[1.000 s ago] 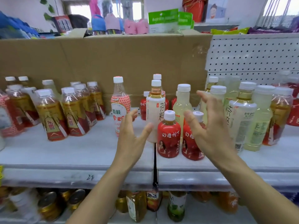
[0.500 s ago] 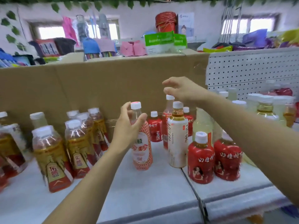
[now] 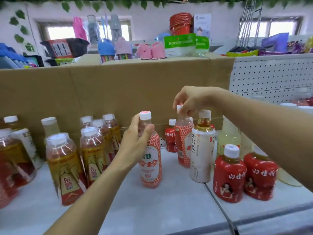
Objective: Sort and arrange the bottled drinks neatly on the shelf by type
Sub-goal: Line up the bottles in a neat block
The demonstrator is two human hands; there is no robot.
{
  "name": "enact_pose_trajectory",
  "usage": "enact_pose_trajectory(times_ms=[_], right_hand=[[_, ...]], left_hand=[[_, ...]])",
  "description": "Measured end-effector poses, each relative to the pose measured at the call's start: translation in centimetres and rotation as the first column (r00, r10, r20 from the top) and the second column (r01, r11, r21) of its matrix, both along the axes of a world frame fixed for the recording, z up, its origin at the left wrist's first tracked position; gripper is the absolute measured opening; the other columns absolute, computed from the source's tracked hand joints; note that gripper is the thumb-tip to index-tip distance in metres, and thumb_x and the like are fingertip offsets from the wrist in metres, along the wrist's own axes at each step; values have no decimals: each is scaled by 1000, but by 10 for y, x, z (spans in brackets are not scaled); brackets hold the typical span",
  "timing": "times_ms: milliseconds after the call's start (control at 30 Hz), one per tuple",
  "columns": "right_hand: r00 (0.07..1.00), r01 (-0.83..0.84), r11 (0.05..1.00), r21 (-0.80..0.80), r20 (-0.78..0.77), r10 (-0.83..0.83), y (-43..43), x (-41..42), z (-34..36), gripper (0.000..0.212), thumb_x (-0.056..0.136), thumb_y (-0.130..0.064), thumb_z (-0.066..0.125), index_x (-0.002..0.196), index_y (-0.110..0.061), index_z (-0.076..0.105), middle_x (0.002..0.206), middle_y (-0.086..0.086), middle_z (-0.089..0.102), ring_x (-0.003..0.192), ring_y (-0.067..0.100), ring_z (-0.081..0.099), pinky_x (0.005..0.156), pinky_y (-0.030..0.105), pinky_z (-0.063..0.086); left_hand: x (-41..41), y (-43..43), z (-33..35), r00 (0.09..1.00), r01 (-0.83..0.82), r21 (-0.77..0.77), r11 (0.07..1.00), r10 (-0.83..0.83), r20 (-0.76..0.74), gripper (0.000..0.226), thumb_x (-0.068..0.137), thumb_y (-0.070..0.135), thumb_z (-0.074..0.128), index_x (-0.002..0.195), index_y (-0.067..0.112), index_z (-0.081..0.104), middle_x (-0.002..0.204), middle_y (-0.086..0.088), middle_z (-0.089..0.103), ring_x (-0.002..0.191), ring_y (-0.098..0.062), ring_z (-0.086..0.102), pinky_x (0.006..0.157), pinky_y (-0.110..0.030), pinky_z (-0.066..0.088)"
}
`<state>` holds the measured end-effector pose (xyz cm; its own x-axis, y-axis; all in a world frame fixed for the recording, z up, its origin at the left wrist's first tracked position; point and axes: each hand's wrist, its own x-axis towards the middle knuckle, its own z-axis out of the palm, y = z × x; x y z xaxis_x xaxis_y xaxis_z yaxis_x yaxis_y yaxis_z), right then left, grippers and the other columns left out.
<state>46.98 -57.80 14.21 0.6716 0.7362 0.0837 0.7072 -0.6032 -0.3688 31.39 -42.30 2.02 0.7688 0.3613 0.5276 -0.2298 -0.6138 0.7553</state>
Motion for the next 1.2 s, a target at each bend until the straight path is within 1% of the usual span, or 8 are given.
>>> enact_pose_trajectory(times_ms=[200, 367, 500, 600, 800, 900, 1033, 1200], right_hand=[[985, -156, 988, 19, -68, 157, 3, -44, 4, 18, 88, -11, 73, 106, -12, 72, 86, 1, 72, 74, 11, 74, 62, 17, 55], [992, -103, 974, 201, -57, 117, -3, -77, -19, 19, 90, -20, 71, 109, -20, 70, 89, -1, 71, 77, 14, 73, 67, 26, 60], [996, 38, 828, 560, -85, 11, -2, -96, -85, 58, 90, -30, 70, 141, -29, 42, 107, -9, 60, 99, 12, 62, 85, 31, 53], [974, 141, 720, 680, -227, 24, 1, -112, -139, 86, 87, -27, 74, 151, -34, 18, 130, -14, 49, 114, 6, 54, 98, 34, 44], [967, 202, 613, 764, -254, -2, 5, -118, -172, 70, 81, -26, 80, 137, -25, 37, 113, -13, 59, 101, -4, 58, 89, 24, 51], [977, 169, 599, 782, -213, 2, -2, -126, -173, 70, 81, -29, 80, 137, -27, 39, 116, -13, 59, 103, -6, 58, 85, 15, 49], [982, 111, 556, 824, -176, 64, -23, -144, -170, 69, 82, -28, 78, 138, -29, 38, 118, -11, 60, 103, -5, 61, 82, 11, 51], [990, 44, 495, 868, -106, 98, -59, -167, -163, 62, 83, -23, 78, 133, -22, 42, 110, -1, 63, 96, 5, 67, 80, 20, 56]], left_hand=[[-31, 21, -2, 1000, 2, 16, 1000, -2, -1, 30, 101, 40, 49, 131, 34, 45, 108, 14, 64, 101, -1, 62, 79, -21, 51], [-44, 20, -7, 1000, 1, -28, 1000, 0, 26, 33, 100, 39, 52, 132, 31, 46, 109, 14, 63, 103, -2, 62, 83, -25, 53], [-45, 15, -31, 1000, 22, -108, 994, -20, 14, 51, 95, 44, 60, 140, 36, 38, 122, 15, 60, 113, -5, 61, 90, -32, 51], [-50, 11, -55, 1000, 18, -160, 987, -21, -14, 75, 85, 37, 75, 141, 47, 25, 125, 19, 56, 110, 3, 59, 86, -22, 49], [-47, 8, -67, 999, 34, -201, 979, -26, 44, 83, 81, 34, 79, 145, 39, 26, 123, 8, 60, 111, -8, 63, 96, -42, 55], [-54, 0, -65, 997, 39, -207, 978, -23, 79, 81, 81, 35, 78, 143, 42, 26, 119, 15, 60, 107, -2, 63, 93, -35, 55], [-74, -22, -61, 991, 38, -208, 977, -10, 134, 82, 76, 41, 75, 142, 42, 25, 112, 25, 59, 101, 10, 61, 76, -14, 52], [-96, -64, -55, 987, 43, -208, 977, -10, 161, 84, 73, 46, 72, 143, 41, 25, 108, 28, 59, 99, 8, 62, 80, -19, 51]])
